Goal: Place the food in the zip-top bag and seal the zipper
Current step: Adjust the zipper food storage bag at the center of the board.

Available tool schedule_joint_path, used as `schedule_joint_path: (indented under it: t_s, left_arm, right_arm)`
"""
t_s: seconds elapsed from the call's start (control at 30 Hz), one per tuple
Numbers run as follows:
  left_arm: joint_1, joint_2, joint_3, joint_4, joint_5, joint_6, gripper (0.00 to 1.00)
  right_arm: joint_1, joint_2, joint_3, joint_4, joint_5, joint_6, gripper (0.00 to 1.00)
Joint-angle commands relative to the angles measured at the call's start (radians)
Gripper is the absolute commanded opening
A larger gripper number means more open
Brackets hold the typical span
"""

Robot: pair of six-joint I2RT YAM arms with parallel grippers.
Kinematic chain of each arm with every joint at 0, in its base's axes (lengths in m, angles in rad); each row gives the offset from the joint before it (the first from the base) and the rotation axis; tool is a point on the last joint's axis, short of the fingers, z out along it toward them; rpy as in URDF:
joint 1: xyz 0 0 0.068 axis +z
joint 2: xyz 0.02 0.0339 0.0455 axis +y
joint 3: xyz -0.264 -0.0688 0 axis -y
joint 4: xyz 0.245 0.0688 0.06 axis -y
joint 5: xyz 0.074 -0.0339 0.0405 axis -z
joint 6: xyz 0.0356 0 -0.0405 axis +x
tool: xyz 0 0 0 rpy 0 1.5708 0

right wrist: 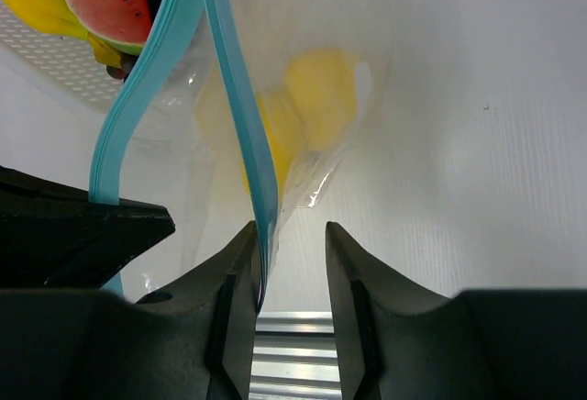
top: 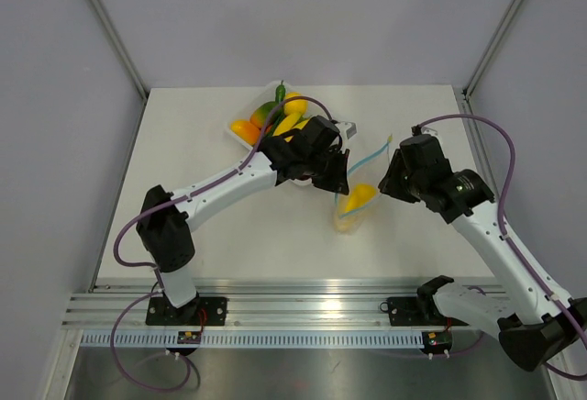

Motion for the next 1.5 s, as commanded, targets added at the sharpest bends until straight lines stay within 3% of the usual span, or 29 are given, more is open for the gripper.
schedule_joint_path:
  t_s: [0.0,0.13,0.17,0.2,0.27,0.53,0.63,0.77,0.83,0.97,1.23,1.47]
  left_arm:
    - [0.006,-0.040,-0.001,0.034,-0.021,0.000,0.00]
    - [0.006,-0.035,0.004,0.032,-0.018,0.000,0.00]
    - [0.006,-0.033,0.005,0.035,-0.015,0.000,0.00]
    - [0.006,-0.029,0.010,0.032,-0.013,0.000,0.00]
    - [0.006,-0.024,0.030,0.024,-0.004,0.000,0.00]
    - [-0.002,-0.055,0.255,-0.048,0.013,0.010,0.00]
    - [-0.003,-0.063,0.236,-0.043,-0.018,-0.002,0.00]
    - [-0.008,0.054,0.128,0.027,0.022,-0.046,0.00]
    - [-0.008,0.115,0.096,0.049,0.038,-0.052,0.00]
    - [-0.010,0.178,0.149,-0.020,0.073,-0.027,0.00]
    - [-0.008,-0.052,0.248,-0.077,-0.030,0.006,0.00]
    - [0.000,0.123,0.076,0.027,0.105,-0.036,0.00]
  right_arm:
    - [0.006,-0.030,0.011,-0.014,-0.004,0.023,0.41]
    - [0.005,-0.041,0.006,-0.018,-0.004,0.027,0.41]
    - [0.005,-0.043,0.000,-0.009,-0.001,0.026,0.24]
    - [0.005,-0.041,-0.009,-0.003,0.002,0.026,0.13]
    - [0.005,-0.030,-0.006,0.003,0.011,0.020,0.00]
    - [0.005,0.010,0.319,-0.060,0.114,-0.072,0.00]
    - [0.006,0.002,0.270,-0.057,0.114,-0.068,0.00]
    - [0.005,0.032,0.003,0.025,0.114,-0.030,0.00]
    - [0.003,0.057,-0.036,0.046,0.114,-0.013,0.00]
    - [0.003,0.059,0.009,0.045,0.088,-0.014,0.00]
    - [0.005,-0.041,0.219,-0.035,0.053,-0.043,0.00]
    - [0.003,0.037,-0.034,0.045,0.088,-0.020,0.00]
